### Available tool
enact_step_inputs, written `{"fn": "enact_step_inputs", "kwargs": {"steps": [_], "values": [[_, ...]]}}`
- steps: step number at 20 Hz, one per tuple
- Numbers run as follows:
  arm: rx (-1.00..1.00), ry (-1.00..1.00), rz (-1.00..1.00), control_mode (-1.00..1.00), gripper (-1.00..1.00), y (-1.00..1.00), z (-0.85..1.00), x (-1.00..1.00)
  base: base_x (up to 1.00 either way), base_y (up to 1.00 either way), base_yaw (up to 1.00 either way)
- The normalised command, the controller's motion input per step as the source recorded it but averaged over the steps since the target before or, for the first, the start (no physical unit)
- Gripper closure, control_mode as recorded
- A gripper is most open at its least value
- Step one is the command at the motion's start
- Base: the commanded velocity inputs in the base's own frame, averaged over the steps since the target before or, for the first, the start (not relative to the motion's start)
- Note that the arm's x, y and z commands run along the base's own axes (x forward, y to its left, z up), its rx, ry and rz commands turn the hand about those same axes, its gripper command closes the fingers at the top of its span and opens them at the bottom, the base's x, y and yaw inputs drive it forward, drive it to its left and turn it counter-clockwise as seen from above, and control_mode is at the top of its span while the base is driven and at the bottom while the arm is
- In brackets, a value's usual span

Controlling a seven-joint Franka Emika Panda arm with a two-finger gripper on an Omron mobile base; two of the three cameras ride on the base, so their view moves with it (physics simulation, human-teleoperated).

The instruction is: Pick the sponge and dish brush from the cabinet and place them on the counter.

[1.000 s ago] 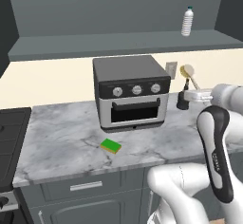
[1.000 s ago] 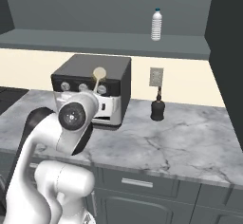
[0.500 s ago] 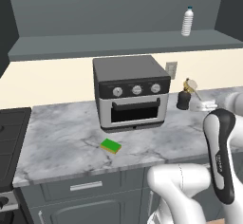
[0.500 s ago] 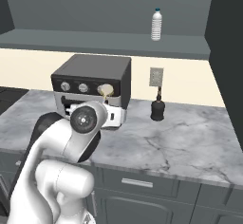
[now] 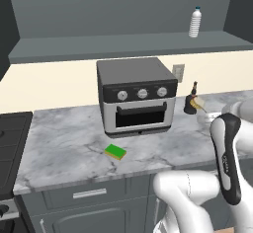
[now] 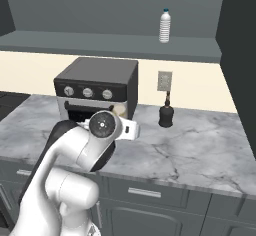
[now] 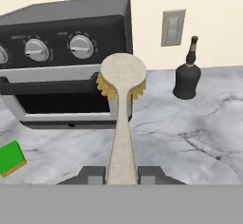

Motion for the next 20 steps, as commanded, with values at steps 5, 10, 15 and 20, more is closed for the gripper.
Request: {"fn": "enact_step_inputs", "kwargs": {"steps": [5,10,15,20], "values": [[-0.01,0.13,0.00,-1.00,1.00,-0.01,-0.55,0.40,0.00,0.00,0.00],[-0.02,0.13,0.00,-1.00,1.00,-0.07,-0.58,0.37,0.00,0.00,0.00],[-0.01,0.10,0.00,-1.00,1.00,-0.08,-0.57,0.43,0.00,0.00,0.00],[0.00,0.07,-0.01,-1.00,1.00,-0.11,-0.54,0.50,0.00,0.00,0.00]]}}
